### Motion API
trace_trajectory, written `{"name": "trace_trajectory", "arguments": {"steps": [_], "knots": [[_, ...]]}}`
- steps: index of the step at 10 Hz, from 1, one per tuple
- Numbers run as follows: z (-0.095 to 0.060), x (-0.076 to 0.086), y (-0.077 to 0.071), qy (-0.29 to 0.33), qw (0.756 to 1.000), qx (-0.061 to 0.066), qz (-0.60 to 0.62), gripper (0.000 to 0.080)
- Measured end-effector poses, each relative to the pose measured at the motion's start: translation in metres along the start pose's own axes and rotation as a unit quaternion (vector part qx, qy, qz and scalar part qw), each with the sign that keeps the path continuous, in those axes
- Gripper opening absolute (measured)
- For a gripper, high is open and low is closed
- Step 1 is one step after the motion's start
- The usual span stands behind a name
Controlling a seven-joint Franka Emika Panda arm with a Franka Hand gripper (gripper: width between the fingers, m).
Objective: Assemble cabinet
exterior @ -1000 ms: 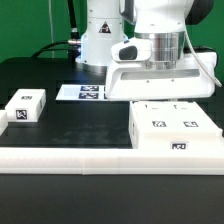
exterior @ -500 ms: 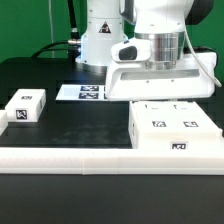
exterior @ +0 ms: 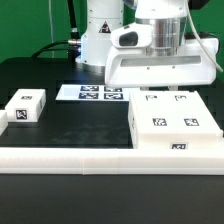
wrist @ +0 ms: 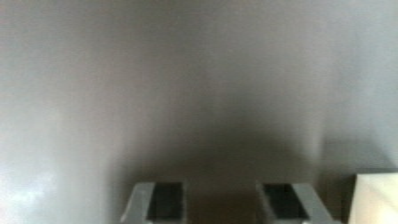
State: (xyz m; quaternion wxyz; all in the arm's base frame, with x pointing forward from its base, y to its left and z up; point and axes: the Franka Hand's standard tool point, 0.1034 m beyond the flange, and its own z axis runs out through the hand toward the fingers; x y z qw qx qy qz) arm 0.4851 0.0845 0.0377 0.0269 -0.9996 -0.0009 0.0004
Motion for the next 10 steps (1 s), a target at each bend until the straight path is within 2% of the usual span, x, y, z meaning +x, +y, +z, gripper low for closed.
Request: {"name": "trace_trajectory", "arguments": {"steps": [2,7,10], "knots": [[-0.021,0.004,0.001,-0.018,1.0,0.0,0.003,0.0181],[-0.021,0.003,-0.003,-0.017,1.0,0.0,0.0,0.0181],[-0.041,0.007,-0.005,-0.02,1.0,0.0,-0.002,0.0179]]}}
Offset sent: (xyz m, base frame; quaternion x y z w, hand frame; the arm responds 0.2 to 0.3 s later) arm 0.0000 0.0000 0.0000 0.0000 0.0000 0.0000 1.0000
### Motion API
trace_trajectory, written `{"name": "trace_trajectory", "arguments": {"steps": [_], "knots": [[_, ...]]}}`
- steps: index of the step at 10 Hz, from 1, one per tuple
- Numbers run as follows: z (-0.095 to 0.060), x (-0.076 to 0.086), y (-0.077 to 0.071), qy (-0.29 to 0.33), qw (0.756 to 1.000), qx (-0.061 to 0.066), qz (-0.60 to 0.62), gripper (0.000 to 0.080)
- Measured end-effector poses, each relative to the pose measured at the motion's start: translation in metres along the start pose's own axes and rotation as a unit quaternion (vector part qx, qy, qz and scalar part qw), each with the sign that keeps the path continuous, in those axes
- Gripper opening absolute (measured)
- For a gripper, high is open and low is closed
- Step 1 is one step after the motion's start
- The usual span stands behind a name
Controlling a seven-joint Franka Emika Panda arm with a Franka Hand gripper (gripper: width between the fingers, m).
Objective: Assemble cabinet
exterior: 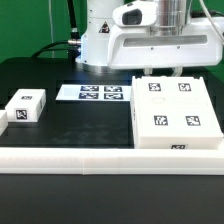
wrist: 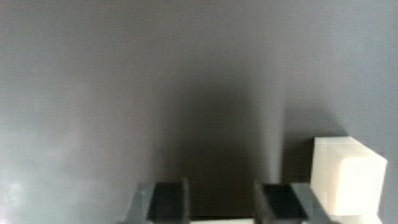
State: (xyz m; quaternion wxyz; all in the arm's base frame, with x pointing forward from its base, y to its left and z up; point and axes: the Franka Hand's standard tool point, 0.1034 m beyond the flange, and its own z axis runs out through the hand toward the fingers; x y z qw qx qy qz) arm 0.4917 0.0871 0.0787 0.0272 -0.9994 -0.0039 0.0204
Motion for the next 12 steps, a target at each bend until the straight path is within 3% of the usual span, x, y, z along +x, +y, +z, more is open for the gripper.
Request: {"name": "trace_trajectory", "arguments": {"steps": [2,8,12], "knots": [[-0.016,0.012,0.001,-0.009,1.0,0.001,0.002,0.0177],[-0.019,0.015,0.001,-0.008,1.0,0.001,0.002,0.0175],[-0.046,0.033,0.0,-0.035,0.999,0.003,0.002,0.0171]]}}
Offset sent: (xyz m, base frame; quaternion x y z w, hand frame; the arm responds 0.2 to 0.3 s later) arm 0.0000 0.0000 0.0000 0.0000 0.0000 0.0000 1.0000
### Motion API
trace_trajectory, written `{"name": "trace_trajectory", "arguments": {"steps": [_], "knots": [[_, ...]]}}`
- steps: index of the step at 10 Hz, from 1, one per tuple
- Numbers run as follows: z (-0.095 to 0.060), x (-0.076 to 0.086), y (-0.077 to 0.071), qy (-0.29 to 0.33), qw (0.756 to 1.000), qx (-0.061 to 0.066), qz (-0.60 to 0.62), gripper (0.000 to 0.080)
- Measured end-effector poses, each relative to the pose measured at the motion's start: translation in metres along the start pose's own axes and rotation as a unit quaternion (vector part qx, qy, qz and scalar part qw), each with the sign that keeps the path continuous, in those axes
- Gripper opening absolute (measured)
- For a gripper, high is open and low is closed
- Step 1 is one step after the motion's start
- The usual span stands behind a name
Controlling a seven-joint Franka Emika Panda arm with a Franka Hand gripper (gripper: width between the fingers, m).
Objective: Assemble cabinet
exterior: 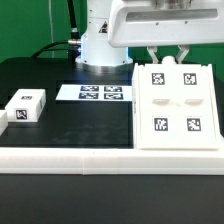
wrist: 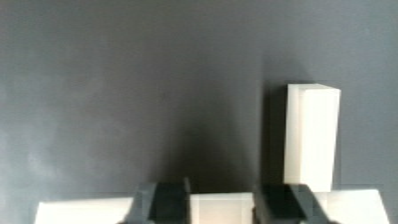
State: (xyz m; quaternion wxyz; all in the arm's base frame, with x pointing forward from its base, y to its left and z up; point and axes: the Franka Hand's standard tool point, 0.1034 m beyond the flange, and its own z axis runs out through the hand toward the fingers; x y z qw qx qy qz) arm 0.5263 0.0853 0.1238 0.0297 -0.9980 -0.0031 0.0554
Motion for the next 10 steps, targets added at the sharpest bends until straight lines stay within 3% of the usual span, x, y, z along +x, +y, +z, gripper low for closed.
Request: {"name": "trace_trajectory", "arguments": {"steps": [5,10], "knots": [[0.005,-0.004,0.0,-0.004,1.0,-0.001,-0.001,0.0144],[-0.008,0.015,0.004,-0.002,1.0,-0.001,-0.025,0.0117]]}}
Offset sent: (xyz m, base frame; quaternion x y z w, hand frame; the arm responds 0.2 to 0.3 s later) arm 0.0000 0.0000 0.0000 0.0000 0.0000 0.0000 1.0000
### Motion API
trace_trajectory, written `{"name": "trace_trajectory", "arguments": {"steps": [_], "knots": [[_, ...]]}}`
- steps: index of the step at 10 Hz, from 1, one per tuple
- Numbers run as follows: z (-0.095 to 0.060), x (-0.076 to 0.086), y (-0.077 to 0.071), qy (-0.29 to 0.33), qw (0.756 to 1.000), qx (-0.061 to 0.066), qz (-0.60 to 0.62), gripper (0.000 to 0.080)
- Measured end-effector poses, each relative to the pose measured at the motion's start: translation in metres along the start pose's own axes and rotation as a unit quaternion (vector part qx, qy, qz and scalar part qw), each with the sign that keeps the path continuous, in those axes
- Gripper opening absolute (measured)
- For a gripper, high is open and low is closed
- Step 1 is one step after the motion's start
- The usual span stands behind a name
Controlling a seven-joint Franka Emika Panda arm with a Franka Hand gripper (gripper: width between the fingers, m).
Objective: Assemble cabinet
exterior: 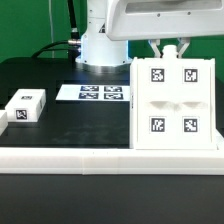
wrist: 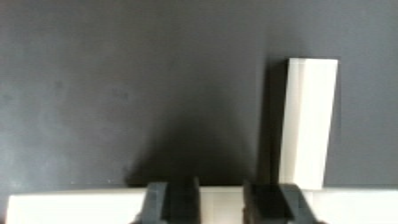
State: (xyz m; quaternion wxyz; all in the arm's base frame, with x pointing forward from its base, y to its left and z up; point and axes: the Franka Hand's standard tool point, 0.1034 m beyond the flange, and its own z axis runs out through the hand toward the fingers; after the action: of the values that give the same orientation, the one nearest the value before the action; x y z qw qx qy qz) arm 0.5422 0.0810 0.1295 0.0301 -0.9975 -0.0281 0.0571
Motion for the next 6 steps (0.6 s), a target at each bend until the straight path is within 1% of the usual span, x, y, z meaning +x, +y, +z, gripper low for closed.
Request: {"name": "trace_trajectory", "arguments": {"steps": [5,6], "knots": [[0.0025,-0.0026,-0.0008,-0.002,1.0,0.0,-0.001,0.0088],[0.0064,-0.0074,-0.0003,-0.005,1.0,-0.001,-0.001,0.0073]]}}
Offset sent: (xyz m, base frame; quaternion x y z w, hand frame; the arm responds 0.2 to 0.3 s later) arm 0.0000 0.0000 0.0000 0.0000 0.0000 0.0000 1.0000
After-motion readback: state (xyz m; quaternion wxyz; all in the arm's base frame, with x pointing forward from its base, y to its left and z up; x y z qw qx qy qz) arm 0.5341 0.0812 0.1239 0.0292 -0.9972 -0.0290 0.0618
